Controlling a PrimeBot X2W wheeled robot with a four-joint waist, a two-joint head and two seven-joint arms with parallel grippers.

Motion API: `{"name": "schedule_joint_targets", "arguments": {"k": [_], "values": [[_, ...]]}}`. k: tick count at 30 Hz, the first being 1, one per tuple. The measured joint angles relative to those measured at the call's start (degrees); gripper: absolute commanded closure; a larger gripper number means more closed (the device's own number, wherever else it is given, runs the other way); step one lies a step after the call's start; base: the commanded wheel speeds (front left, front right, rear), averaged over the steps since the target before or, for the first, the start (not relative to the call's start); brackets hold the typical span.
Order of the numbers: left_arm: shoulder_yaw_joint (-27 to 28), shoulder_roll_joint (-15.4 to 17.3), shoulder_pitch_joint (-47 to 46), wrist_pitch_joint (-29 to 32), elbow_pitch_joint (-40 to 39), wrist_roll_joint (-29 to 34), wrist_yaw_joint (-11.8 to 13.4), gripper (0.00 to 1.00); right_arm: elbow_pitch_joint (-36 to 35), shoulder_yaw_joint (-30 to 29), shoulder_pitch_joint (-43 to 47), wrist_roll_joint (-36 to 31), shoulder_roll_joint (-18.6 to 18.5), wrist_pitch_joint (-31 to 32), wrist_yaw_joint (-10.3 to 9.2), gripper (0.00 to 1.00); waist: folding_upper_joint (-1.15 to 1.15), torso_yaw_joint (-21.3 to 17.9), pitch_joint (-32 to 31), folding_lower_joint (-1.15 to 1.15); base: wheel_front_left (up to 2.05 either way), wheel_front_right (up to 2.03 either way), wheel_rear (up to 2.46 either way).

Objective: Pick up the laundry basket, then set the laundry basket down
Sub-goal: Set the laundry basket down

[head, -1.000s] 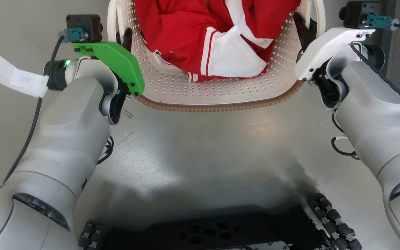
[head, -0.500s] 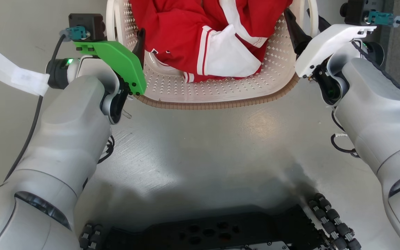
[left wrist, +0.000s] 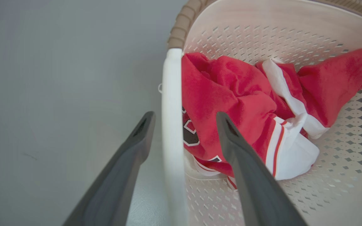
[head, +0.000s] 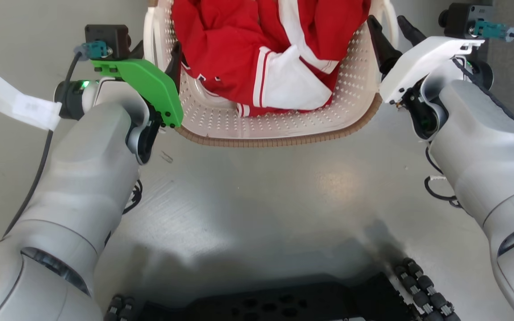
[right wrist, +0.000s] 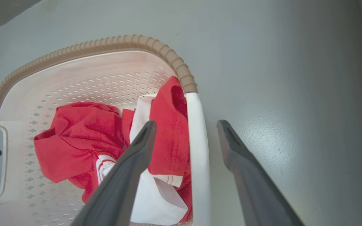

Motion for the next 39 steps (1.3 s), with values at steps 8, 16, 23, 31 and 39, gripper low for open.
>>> {"name": "schedule_joint_targets", "arguments": {"k": [8,16,23,31,39], "values": [[-1.01,0.01,3.09,-1.66,1.56,0.27,-0.75,0.00,-0.79,0.20,3.02,0.48,0.12,-0.46,0.01,0.00,0.00,-0.20,-4.11,0.00,0.00,0.00,0.00],[-0.14,-0.01,4.86,-3.15,1.46,0.25,-1.66,0.00,-4.36,0.44,5.13,0.68,-0.25,-0.62,0.01,0.00,0.00,-0.52,-9.42,0.00,0.00,0.00,0.00],[1.77,0.12,7.32,-3.20,0.62,0.16,-2.36,0.00,-9.68,-2.16,6.60,-0.54,-2.25,-0.68,0.04,0.00,0.00,-0.85,-14.44,0.00,0.00,0.00,0.00],[7.23,2.82,8.14,-3.19,-5.52,1.22,-2.48,0.00,-14.13,-6.08,9.81,-2.71,-4.17,-0.68,0.04,0.00,0.00,-1.13,-19.53,0.00,0.00,0.00,0.00],[12.83,4.87,12.98,-3.18,-11.51,4.52,-2.48,0.00,-19.30,-10.93,14.78,-5.92,-5.14,-0.68,0.04,0.00,0.00,-1.12,-25.39,0.00,0.00,0.00,0.00]]}}
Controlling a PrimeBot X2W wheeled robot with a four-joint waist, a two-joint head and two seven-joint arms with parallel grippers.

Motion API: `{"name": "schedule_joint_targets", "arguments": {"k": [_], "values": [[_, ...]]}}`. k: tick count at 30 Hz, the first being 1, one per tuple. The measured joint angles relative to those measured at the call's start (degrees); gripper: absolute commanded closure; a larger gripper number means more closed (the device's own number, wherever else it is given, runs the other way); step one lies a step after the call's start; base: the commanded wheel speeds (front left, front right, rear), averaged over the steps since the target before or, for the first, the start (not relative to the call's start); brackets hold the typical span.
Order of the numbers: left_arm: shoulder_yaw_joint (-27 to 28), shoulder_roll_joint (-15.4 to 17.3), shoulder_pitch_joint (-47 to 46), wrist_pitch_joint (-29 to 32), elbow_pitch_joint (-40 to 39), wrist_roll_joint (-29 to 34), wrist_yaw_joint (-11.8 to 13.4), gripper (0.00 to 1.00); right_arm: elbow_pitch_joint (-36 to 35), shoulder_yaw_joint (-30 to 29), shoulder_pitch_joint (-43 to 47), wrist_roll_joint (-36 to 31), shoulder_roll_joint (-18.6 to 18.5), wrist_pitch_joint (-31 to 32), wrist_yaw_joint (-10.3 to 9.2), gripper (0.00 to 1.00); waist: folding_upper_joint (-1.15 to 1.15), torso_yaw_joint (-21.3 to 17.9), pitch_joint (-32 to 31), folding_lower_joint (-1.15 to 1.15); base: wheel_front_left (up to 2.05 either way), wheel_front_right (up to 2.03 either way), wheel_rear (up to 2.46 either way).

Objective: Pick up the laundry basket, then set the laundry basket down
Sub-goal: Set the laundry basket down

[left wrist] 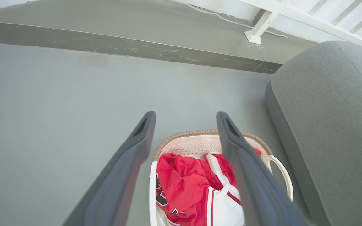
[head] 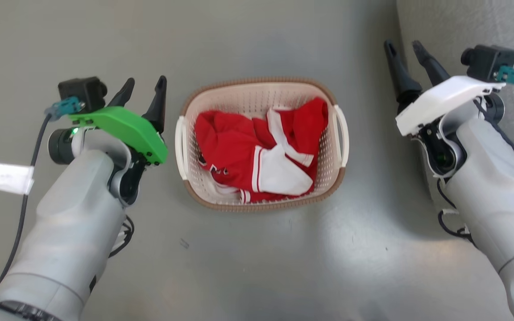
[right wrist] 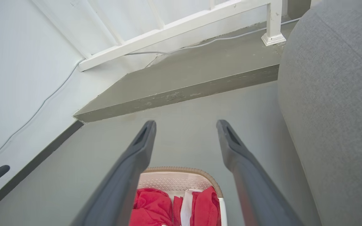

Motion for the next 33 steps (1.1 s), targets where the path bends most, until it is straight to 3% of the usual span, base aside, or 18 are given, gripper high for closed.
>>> {"name": "schedule_joint_targets", "arguments": {"k": [13,33], "values": [[10.10,2.63,10.79,-0.01,-12.12,8.34,1.60,0.00,-8.37,-7.05,10.51,-5.27,0.32,-0.01,-0.80,0.00,0.00,0.37,-9.56,0.00,0.00,0.00,0.00],[22.08,2.18,30.93,-0.01,-30.30,19.02,3.67,0.00,-21.46,-15.01,25.95,-13.21,1.98,-0.01,-4.01,0.00,0.00,1.48,-21.77,0.00,0.00,0.00,0.00]]}}
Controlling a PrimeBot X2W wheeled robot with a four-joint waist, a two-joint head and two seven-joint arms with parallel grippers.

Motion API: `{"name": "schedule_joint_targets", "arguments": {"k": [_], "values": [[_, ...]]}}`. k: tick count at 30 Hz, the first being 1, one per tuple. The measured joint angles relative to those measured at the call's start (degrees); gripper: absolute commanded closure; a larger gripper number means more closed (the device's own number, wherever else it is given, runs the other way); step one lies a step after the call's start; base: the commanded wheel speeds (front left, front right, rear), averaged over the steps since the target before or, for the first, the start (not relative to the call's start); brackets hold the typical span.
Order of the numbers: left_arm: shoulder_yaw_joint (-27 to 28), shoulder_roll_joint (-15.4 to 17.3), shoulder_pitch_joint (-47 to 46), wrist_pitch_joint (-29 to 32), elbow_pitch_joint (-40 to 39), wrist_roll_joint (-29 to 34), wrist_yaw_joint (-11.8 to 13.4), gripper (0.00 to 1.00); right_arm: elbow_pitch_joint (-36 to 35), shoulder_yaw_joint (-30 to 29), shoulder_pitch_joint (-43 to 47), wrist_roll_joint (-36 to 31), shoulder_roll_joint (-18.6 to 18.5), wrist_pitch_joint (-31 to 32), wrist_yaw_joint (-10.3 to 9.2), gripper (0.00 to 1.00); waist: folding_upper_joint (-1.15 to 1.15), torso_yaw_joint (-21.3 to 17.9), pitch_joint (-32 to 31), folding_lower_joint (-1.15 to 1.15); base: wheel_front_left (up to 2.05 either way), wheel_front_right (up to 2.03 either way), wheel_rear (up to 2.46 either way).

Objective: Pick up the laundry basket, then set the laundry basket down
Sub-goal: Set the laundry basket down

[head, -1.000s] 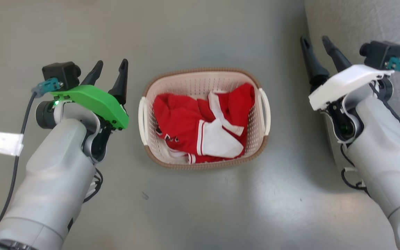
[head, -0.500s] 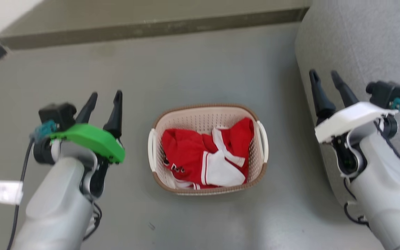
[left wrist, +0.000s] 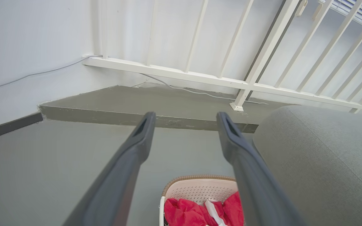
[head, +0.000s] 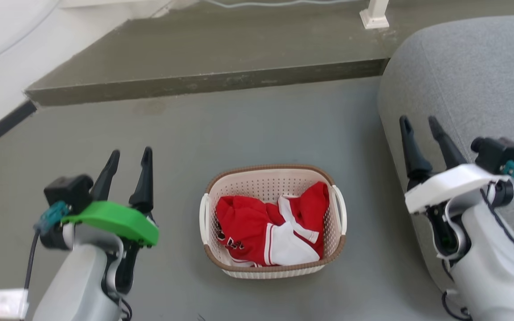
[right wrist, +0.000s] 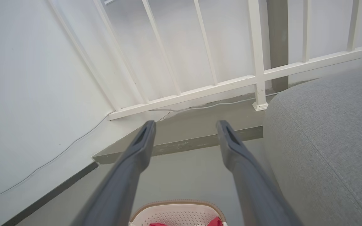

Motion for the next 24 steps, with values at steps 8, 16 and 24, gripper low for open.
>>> {"name": "schedule_joint_targets", "arguments": {"k": [8,16,24], "values": [[3.79,-0.89,5.42,0.00,-5.19,3.10,0.41,0.00,-2.56,-1.09,4.48,-2.10,0.74,0.00,-0.73,0.00,0.00,0.11,-1.32,0.00,0.00,0.00,0.00],[5.41,-2.11,9.36,0.00,-8.56,6.21,0.40,0.00,-4.78,-1.82,6.97,-4.01,0.99,0.00,-0.77,0.00,0.00,0.03,-1.84,0.00,0.00,0.00,0.00],[6.81,-2.80,11.61,0.00,-10.96,7.81,0.31,0.00,-6.26,-2.35,8.48,-5.22,1.22,0.00,-0.76,0.00,0.00,0.13,-2.04,0.00,0.00,0.00,0.00]]}}
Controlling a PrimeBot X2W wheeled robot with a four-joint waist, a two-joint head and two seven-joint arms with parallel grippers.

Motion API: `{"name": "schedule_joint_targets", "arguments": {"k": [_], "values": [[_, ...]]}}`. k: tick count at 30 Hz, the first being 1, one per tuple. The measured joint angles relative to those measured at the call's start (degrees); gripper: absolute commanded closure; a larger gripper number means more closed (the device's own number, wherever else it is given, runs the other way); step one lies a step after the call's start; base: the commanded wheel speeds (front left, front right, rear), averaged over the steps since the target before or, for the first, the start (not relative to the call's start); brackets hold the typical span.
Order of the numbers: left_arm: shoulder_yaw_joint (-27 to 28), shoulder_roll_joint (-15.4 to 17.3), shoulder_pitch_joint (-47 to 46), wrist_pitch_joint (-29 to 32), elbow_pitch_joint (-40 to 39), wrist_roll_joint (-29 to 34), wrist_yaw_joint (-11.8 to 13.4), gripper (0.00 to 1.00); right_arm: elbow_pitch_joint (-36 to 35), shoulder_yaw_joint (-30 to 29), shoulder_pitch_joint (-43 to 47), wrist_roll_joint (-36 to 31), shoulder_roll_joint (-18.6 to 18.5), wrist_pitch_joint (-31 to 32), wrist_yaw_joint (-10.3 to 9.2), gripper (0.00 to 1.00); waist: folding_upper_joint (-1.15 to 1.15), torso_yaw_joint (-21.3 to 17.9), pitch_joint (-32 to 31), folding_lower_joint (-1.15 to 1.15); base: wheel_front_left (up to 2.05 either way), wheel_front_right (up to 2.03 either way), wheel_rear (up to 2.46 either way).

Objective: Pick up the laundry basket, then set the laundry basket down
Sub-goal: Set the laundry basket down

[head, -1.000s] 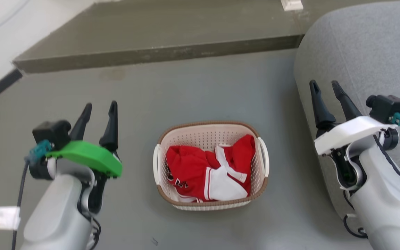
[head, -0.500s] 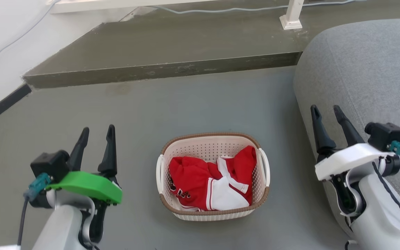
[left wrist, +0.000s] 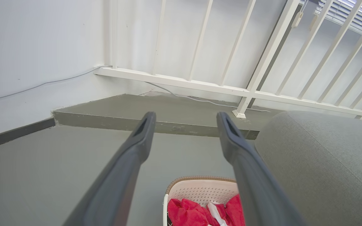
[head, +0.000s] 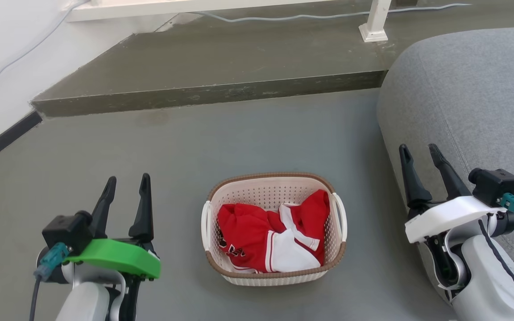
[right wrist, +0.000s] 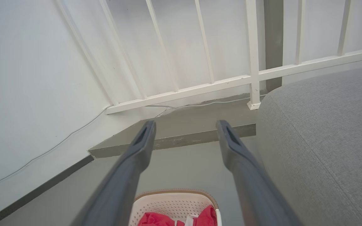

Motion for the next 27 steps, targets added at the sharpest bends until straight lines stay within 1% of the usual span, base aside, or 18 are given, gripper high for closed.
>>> {"name": "schedule_joint_targets", "arguments": {"k": [10,27], "values": [[1.27,-1.02,2.11,0.00,-1.76,2.20,-0.96,0.00,-1.43,-0.44,1.15,-1.68,0.41,0.00,0.00,0.00,0.00,0.19,0.09,0.00,0.00,0.00,0.00],[2.93,-1.87,3.99,0.00,-3.03,3.14,-2.46,0.00,-2.74,-1.32,2.54,-2.97,1.07,0.00,0.07,0.00,0.00,-0.06,0.11,0.00,0.00,0.00,0.00]]}}
